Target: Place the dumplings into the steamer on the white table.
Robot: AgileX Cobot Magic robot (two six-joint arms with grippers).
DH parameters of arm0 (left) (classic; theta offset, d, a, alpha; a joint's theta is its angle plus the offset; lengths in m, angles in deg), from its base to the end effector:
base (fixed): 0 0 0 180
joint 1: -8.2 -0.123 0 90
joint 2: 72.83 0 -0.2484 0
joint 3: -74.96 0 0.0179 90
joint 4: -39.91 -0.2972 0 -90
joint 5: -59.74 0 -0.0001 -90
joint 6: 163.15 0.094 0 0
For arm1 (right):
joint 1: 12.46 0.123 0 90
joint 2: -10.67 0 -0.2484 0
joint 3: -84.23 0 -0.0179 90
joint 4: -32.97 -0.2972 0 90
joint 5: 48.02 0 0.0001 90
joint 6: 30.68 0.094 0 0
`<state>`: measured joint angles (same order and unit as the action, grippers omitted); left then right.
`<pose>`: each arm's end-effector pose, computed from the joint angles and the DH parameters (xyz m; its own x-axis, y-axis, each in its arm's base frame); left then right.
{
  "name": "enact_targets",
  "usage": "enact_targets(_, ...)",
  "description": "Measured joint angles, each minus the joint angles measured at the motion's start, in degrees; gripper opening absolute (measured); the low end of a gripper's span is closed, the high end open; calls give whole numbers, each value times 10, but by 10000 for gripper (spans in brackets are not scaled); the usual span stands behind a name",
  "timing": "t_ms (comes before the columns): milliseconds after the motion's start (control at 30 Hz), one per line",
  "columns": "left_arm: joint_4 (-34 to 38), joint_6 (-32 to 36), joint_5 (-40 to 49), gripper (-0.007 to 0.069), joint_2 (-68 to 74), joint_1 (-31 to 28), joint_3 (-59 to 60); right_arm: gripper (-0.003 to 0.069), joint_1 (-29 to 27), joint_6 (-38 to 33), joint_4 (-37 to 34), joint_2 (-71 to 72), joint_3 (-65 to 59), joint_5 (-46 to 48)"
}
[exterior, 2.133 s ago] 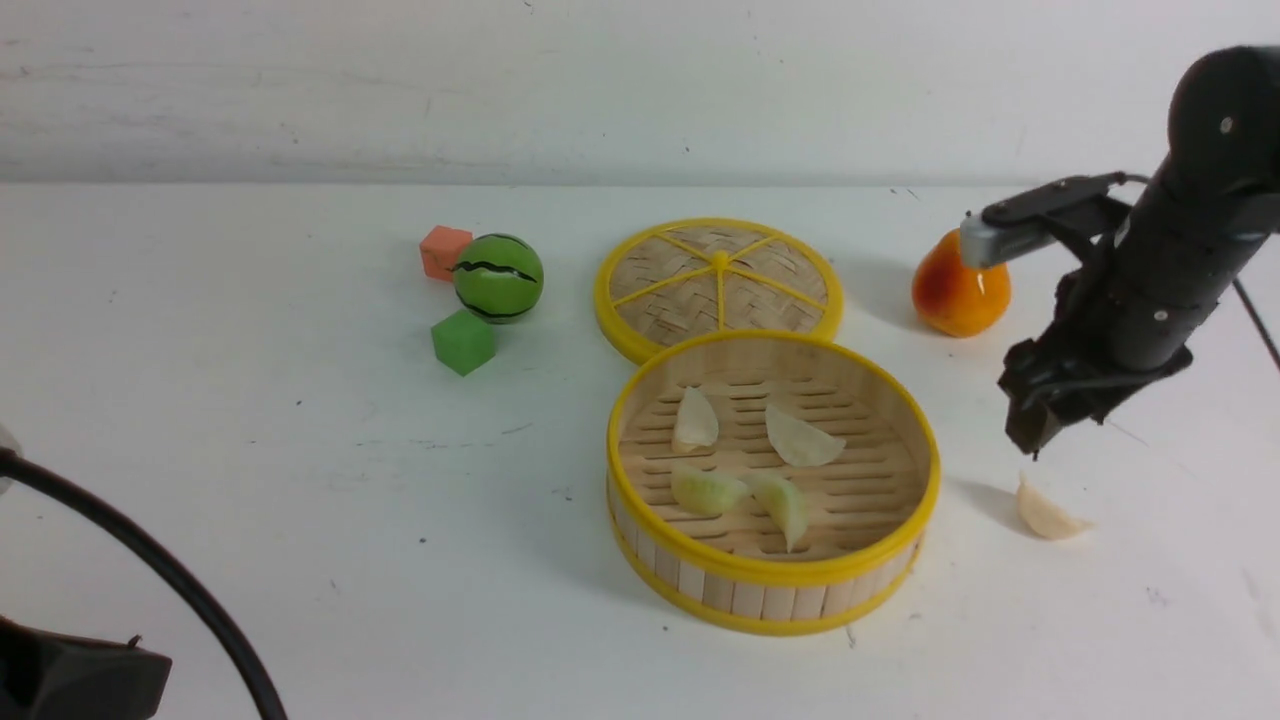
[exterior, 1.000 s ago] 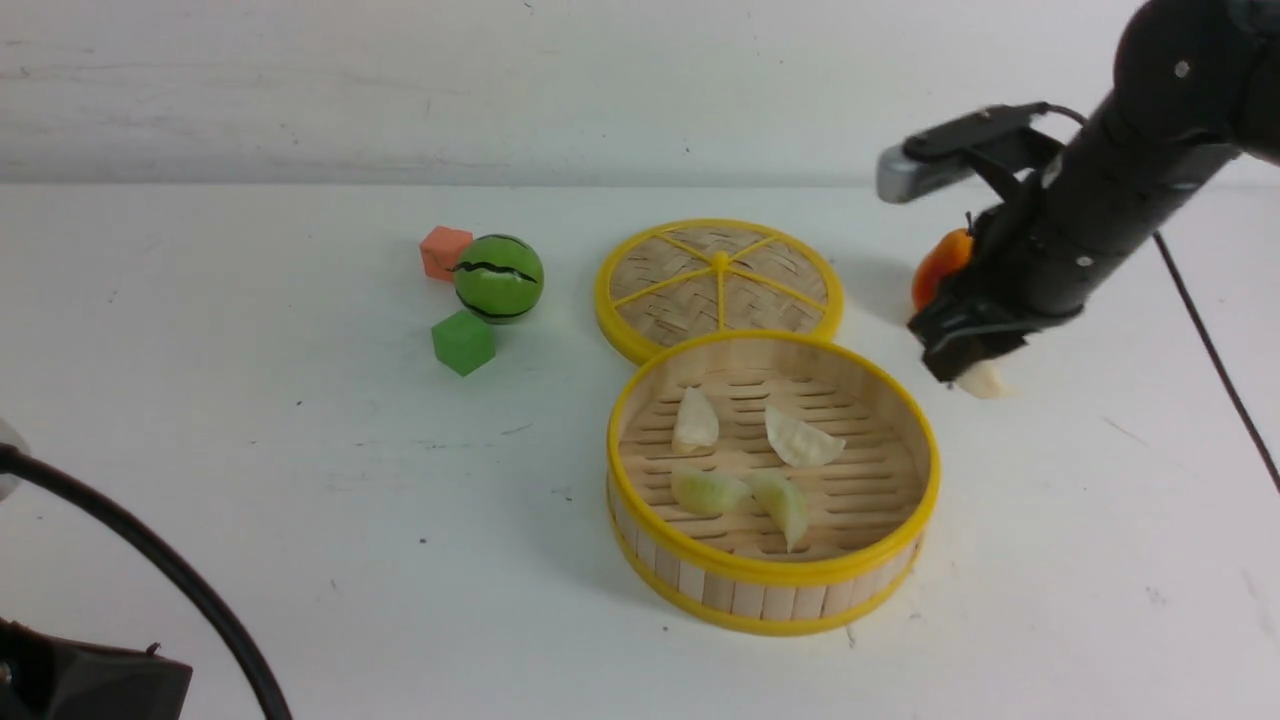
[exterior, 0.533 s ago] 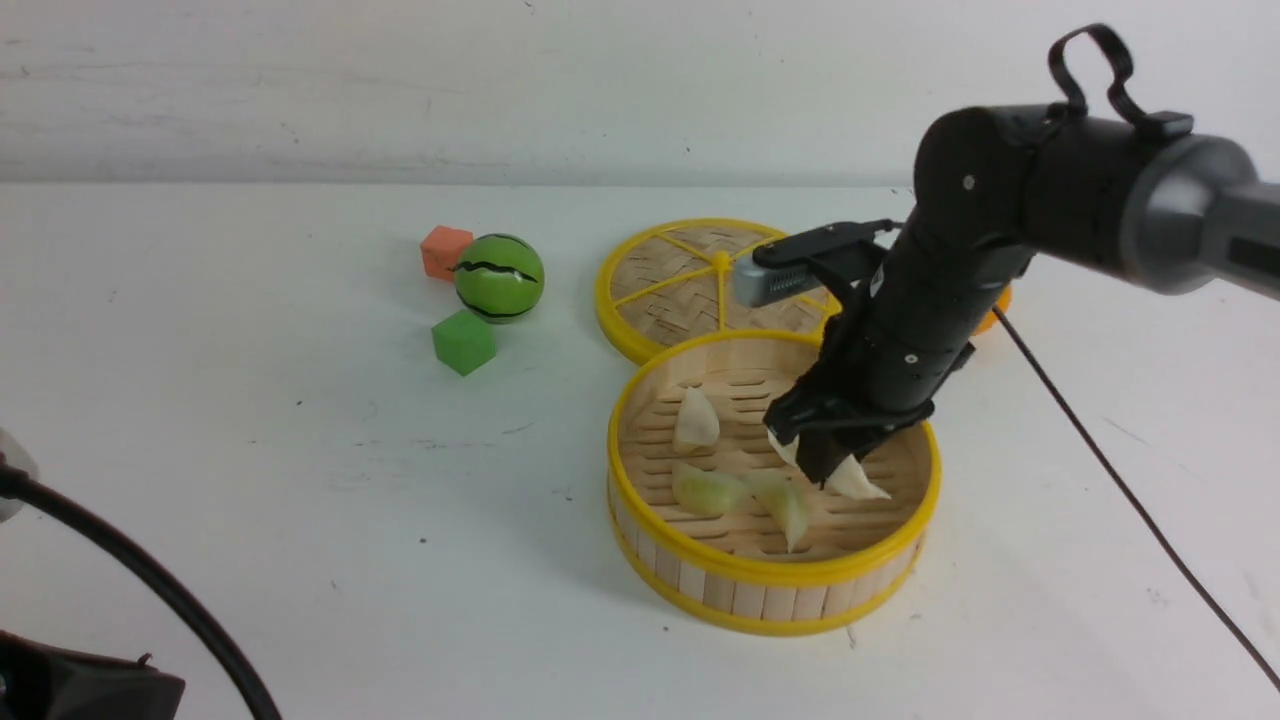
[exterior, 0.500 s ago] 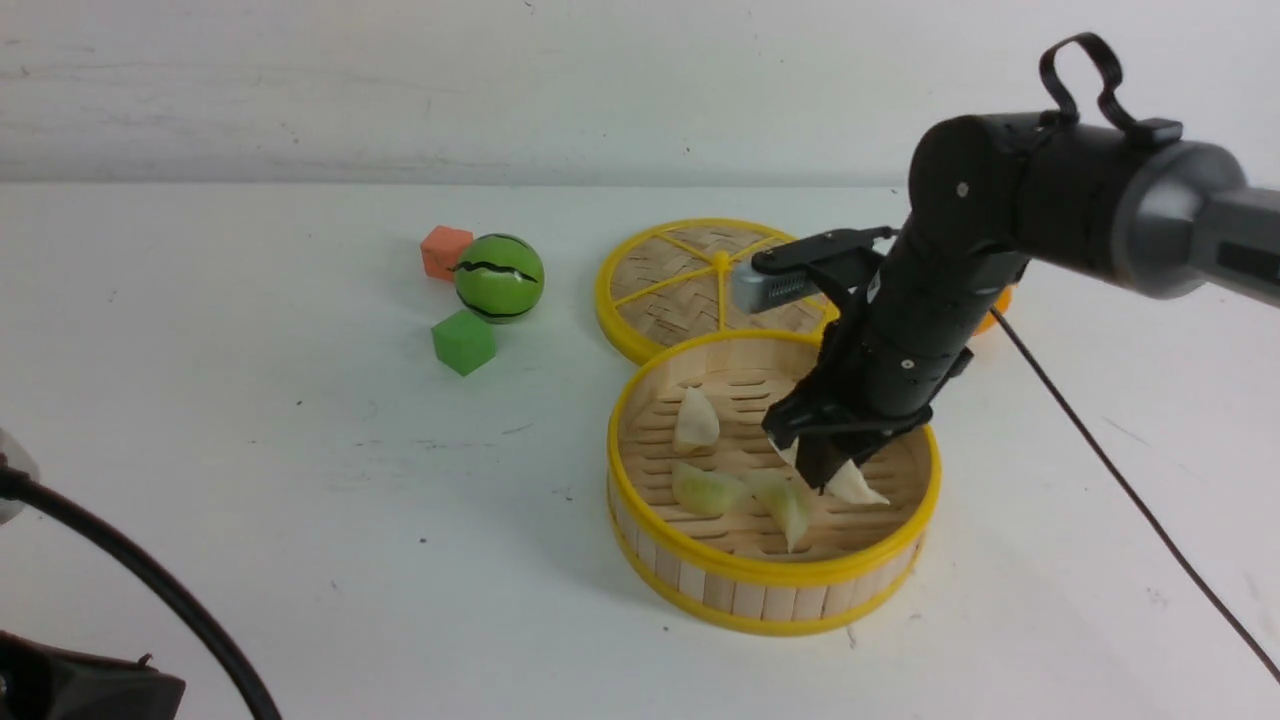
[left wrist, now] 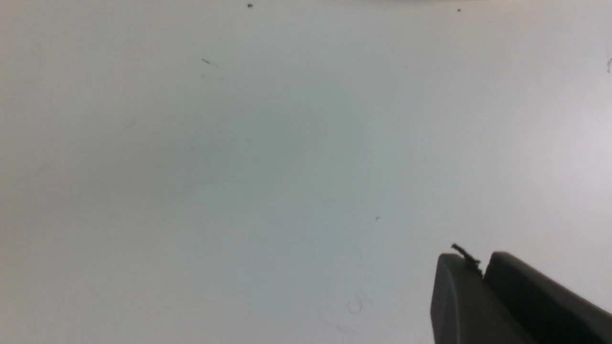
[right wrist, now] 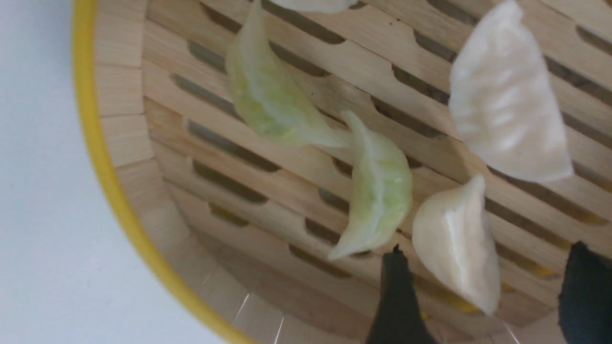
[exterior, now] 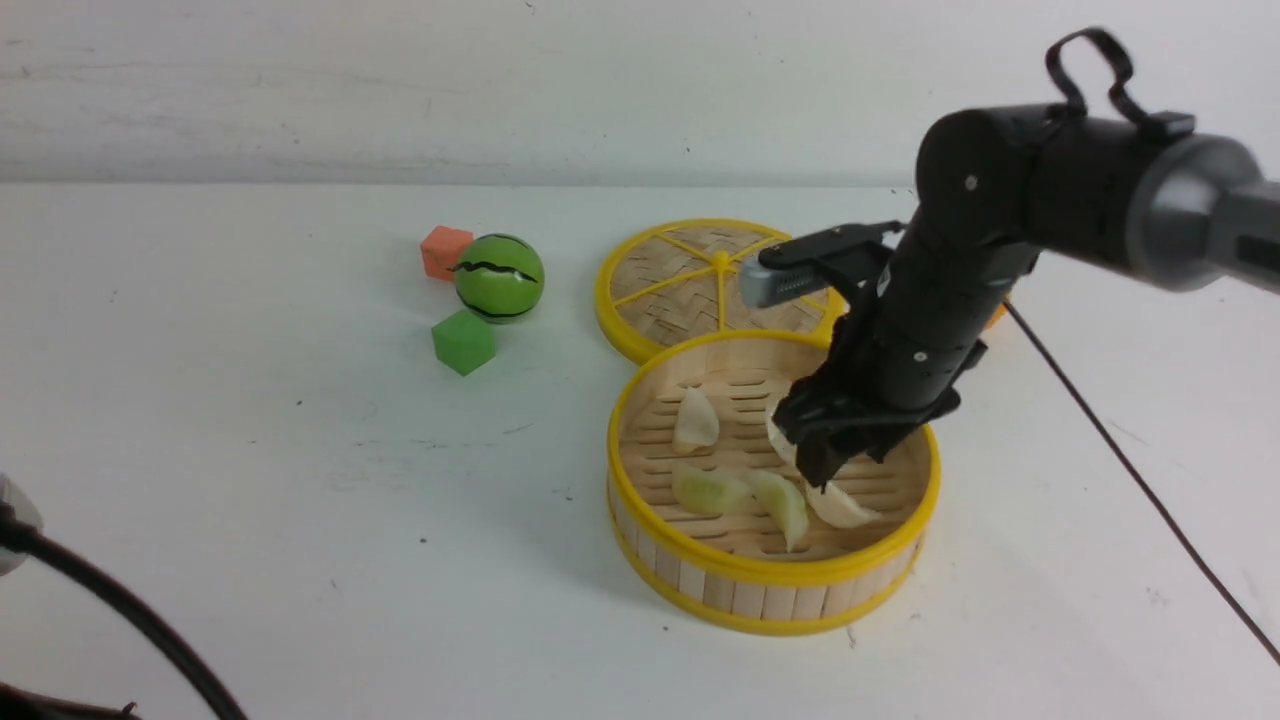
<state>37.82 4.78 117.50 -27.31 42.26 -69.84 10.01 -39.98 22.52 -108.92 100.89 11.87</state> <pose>0.1496 -0.0976 0.2954 -0.7120 0.2520 -0.6554 0.4151 0.9039 -0.1033 0.4049 0.1834 0.2014 -0.8492 -0.4260 -0.3121 -0.4819 0.8668 0.1280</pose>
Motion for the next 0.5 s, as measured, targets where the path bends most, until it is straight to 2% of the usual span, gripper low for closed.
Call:
enact_targets(100,1,-9,6,74,-49,0,28,375,0,0,0,55,0,22)
enact_targets(267,2,-27,-11,80,-155,0,77,232,0,-3,-5,140,0,30)
enact_targets(433,8,-32,-68,83,-283,0,122,55,0,-24,-44,223,-7,20)
enact_targets(500,5,-37,-85,84,-309,0,129,21,0,-41,-62,244,-17,7)
